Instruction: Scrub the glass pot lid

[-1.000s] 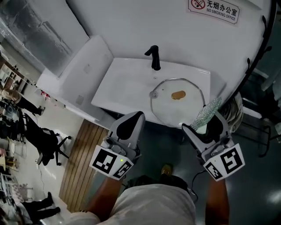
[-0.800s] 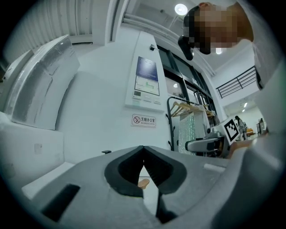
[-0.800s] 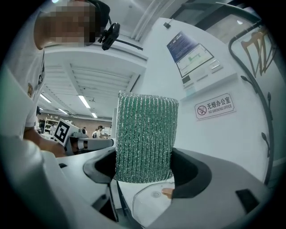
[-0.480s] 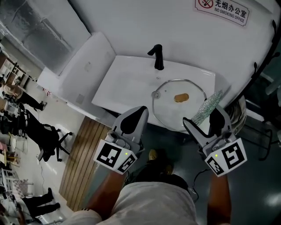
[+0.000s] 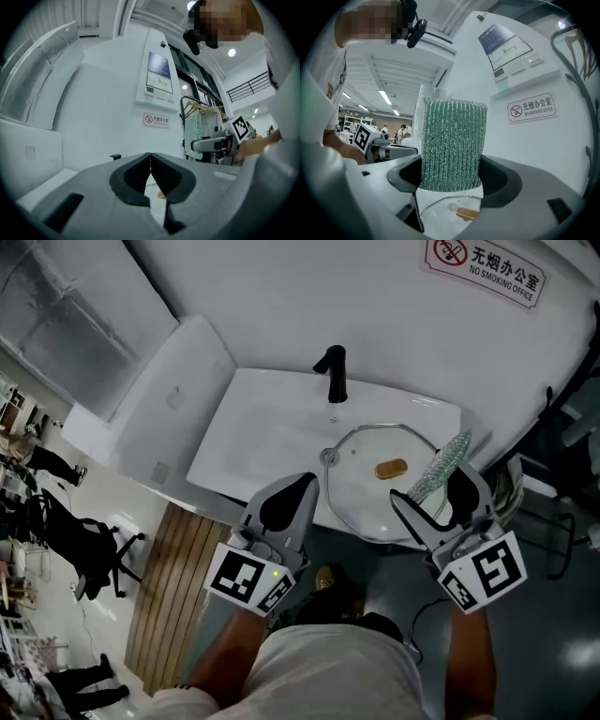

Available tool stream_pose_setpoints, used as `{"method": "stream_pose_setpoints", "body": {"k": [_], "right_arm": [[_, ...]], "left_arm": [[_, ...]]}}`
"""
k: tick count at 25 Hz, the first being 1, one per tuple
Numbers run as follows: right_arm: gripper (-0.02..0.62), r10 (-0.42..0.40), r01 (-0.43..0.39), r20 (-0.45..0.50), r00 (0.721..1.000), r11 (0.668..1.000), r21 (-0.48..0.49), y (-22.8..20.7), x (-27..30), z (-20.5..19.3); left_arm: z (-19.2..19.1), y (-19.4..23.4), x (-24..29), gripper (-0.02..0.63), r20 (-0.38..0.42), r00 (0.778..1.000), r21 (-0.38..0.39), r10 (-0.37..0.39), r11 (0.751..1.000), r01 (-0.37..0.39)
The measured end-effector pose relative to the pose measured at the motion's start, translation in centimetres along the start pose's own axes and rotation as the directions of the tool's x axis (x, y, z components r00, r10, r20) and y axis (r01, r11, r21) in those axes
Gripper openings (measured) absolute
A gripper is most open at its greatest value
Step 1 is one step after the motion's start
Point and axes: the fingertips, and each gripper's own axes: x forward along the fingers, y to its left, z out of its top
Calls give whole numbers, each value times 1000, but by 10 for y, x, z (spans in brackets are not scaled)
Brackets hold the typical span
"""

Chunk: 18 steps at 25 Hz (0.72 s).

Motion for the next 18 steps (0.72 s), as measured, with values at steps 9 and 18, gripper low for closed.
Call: {"method": "stream_pose_setpoints", "body": {"k": [9, 18], "right_arm": [[348, -29, 27, -56, 998, 999, -46, -14, 51, -5], [348, -27, 1, -175, 984, 989, -145, -13, 96, -23]], "left_arm": [[-20, 42, 27, 17, -33, 999, -46, -42, 998, 40], [-53, 70, 50, 18, -127, 984, -128, -122, 986, 106]]}}
